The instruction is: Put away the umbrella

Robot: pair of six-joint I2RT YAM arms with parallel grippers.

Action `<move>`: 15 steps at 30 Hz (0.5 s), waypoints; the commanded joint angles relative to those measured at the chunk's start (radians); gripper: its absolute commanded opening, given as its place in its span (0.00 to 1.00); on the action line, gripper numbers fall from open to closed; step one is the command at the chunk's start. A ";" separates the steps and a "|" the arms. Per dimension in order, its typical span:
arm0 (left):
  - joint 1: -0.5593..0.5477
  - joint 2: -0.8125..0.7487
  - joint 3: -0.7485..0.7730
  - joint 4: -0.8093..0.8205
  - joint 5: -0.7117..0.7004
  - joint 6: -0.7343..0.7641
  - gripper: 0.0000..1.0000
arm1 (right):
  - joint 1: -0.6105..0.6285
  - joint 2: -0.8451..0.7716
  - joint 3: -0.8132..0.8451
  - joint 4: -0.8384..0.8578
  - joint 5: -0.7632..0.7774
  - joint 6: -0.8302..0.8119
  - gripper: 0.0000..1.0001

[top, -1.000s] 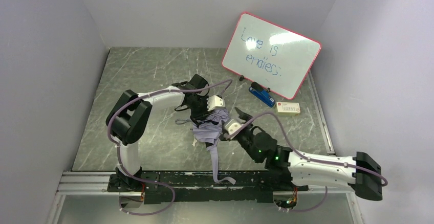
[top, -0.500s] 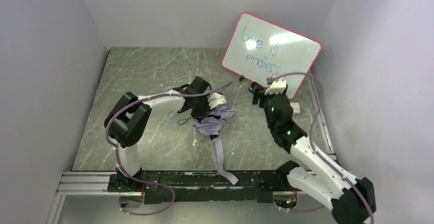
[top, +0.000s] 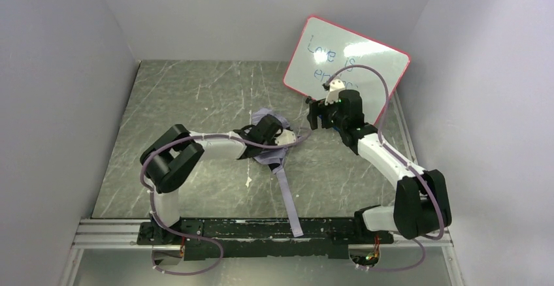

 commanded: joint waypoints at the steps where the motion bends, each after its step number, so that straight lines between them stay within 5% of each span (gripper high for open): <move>1: -0.062 0.083 -0.069 0.048 -0.188 0.047 0.05 | -0.010 0.038 0.029 0.031 -0.176 -0.125 0.83; 15: -0.235 0.097 -0.311 0.536 -0.473 0.284 0.05 | -0.013 0.267 0.232 -0.187 -0.518 -0.583 0.80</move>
